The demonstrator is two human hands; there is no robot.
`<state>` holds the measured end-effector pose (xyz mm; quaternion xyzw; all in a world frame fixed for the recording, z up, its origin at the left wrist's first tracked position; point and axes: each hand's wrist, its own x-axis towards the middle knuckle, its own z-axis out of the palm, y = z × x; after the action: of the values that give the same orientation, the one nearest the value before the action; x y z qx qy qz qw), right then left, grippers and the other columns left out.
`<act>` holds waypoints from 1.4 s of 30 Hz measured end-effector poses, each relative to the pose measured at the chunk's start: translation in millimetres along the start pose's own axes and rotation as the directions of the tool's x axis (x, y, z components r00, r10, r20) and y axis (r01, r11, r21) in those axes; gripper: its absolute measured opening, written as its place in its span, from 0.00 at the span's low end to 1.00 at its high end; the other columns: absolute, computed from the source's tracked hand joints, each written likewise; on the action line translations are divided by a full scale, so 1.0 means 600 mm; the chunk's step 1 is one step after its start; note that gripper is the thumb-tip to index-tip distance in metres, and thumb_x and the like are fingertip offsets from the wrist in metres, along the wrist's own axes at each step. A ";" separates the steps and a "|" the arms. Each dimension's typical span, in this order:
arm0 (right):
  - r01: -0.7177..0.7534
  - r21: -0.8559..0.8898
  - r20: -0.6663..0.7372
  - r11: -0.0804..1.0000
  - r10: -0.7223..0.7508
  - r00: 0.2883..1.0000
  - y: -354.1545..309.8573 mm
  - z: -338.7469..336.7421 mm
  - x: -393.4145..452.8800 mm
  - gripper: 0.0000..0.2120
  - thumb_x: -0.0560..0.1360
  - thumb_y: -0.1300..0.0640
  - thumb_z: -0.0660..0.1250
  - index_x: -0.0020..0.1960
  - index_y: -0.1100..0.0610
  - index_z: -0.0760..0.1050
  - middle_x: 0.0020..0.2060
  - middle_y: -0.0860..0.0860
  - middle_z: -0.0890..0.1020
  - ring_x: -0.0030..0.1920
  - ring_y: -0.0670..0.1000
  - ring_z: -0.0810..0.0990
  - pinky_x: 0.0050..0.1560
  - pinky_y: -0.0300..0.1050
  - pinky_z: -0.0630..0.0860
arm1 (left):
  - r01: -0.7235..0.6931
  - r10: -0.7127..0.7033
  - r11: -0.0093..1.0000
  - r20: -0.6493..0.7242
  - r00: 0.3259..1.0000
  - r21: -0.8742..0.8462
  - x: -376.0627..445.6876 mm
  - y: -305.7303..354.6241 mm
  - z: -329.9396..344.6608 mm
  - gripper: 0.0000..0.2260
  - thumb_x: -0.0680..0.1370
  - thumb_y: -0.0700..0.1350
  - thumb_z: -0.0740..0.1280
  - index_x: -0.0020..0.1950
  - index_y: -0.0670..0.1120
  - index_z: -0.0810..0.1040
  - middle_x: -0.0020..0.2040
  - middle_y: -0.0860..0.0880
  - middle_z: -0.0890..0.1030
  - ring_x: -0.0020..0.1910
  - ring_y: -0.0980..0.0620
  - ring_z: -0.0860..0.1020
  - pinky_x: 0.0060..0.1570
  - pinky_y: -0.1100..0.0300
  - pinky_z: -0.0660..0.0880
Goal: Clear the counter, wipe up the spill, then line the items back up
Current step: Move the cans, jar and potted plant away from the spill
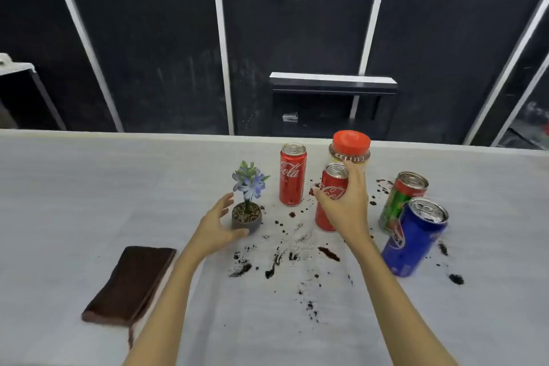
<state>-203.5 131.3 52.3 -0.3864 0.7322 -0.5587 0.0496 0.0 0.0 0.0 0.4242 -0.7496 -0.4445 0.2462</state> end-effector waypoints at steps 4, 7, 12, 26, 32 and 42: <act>0.022 -0.013 -0.094 1.000 -0.023 0.995 0.008 0.006 0.002 0.30 0.69 0.64 0.71 0.68 0.58 0.65 0.68 0.56 0.67 0.68 0.54 0.67 0.68 0.50 0.68 | 0.014 -0.019 0.999 -0.121 0.993 -0.039 0.005 0.004 0.030 0.37 0.65 0.44 0.77 0.70 0.46 0.66 0.66 0.45 0.73 0.63 0.48 0.73 0.60 0.59 0.68; 0.012 0.038 -0.119 0.999 -0.008 0.993 0.023 0.008 0.008 0.26 0.68 0.63 0.72 0.64 0.57 0.69 0.63 0.55 0.73 0.62 0.54 0.74 0.63 0.51 0.72 | 0.027 -0.034 0.999 -0.168 0.985 -0.043 0.008 0.000 0.037 0.31 0.63 0.44 0.79 0.64 0.44 0.73 0.59 0.43 0.79 0.52 0.50 0.77 0.52 0.63 0.72; -0.005 0.097 -0.134 0.995 0.018 0.991 0.027 0.000 0.014 0.25 0.64 0.62 0.75 0.59 0.54 0.73 0.57 0.54 0.79 0.53 0.50 0.77 0.57 0.47 0.75 | 0.044 -0.067 0.992 -0.204 0.977 -0.118 0.008 0.001 0.035 0.31 0.60 0.43 0.80 0.60 0.44 0.76 0.54 0.43 0.81 0.50 0.50 0.79 0.50 0.60 0.76; 0.142 0.256 0.103 0.956 -0.173 0.979 -0.092 0.088 -0.029 0.26 0.60 0.65 0.78 0.56 0.53 0.77 0.48 0.47 0.80 0.44 0.44 0.79 0.42 0.23 0.74 | 0.060 -0.162 0.973 -0.476 0.865 -0.221 -0.111 -0.032 -0.191 0.23 0.61 0.41 0.79 0.53 0.50 0.77 0.48 0.50 0.82 0.46 0.60 0.81 0.46 0.66 0.77; 0.098 0.374 0.346 0.922 -0.236 0.908 -0.199 0.271 -0.066 0.24 0.60 0.61 0.79 0.54 0.49 0.77 0.47 0.44 0.79 0.44 0.39 0.78 0.39 0.25 0.75 | 0.186 -0.257 0.966 -0.561 0.787 -0.181 -0.170 -0.128 -0.330 0.27 0.61 0.42 0.80 0.59 0.45 0.77 0.50 0.47 0.82 0.49 0.52 0.80 0.46 0.62 0.74; 0.058 0.416 0.427 0.908 -0.251 0.869 -0.332 0.594 -0.139 0.24 0.62 0.63 0.78 0.56 0.56 0.77 0.49 0.46 0.78 0.48 0.45 0.77 0.45 0.30 0.73 | 0.267 -0.317 0.948 -0.567 0.760 -0.172 -0.154 -0.283 -0.530 0.30 0.60 0.43 0.80 0.61 0.44 0.77 0.52 0.46 0.82 0.50 0.49 0.80 0.47 0.61 0.74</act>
<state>136.2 -110.1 61.0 -0.5513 0.5380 -0.5842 0.2558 356.0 -108.1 6.0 0.6419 -0.5424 -0.3540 0.4105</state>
